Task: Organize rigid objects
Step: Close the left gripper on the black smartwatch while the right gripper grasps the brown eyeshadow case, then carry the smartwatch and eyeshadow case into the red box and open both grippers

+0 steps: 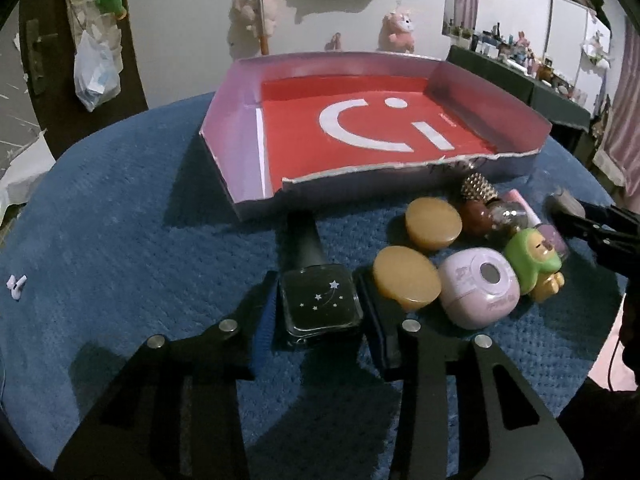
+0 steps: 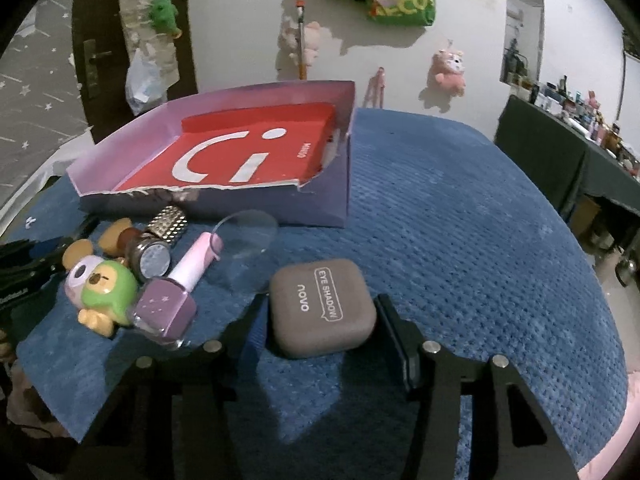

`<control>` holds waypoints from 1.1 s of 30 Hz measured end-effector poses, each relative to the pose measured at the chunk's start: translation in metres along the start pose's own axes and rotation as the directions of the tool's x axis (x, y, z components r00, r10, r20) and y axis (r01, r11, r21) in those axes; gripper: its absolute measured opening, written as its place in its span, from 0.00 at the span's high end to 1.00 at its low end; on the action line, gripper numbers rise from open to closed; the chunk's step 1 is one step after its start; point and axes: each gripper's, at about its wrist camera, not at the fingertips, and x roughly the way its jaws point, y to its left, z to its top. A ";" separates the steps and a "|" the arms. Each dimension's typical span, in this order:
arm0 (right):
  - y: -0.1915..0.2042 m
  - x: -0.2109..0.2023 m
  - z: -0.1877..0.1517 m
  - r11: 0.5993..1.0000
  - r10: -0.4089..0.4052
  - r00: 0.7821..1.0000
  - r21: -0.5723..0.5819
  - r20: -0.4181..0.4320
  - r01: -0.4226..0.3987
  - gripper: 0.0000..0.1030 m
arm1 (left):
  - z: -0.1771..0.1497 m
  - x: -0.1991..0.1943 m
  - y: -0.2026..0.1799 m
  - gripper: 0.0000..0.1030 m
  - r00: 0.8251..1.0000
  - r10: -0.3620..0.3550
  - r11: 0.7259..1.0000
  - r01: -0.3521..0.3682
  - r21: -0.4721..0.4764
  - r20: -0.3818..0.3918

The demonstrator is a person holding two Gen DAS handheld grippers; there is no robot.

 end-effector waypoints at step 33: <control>0.018 -0.005 0.094 0.989 0.092 0.990 -0.122 0.106 -0.079 0.47 | 0.087 -0.020 0.003 0.66 0.988 -0.060 0.998 0.056 0.029 0.144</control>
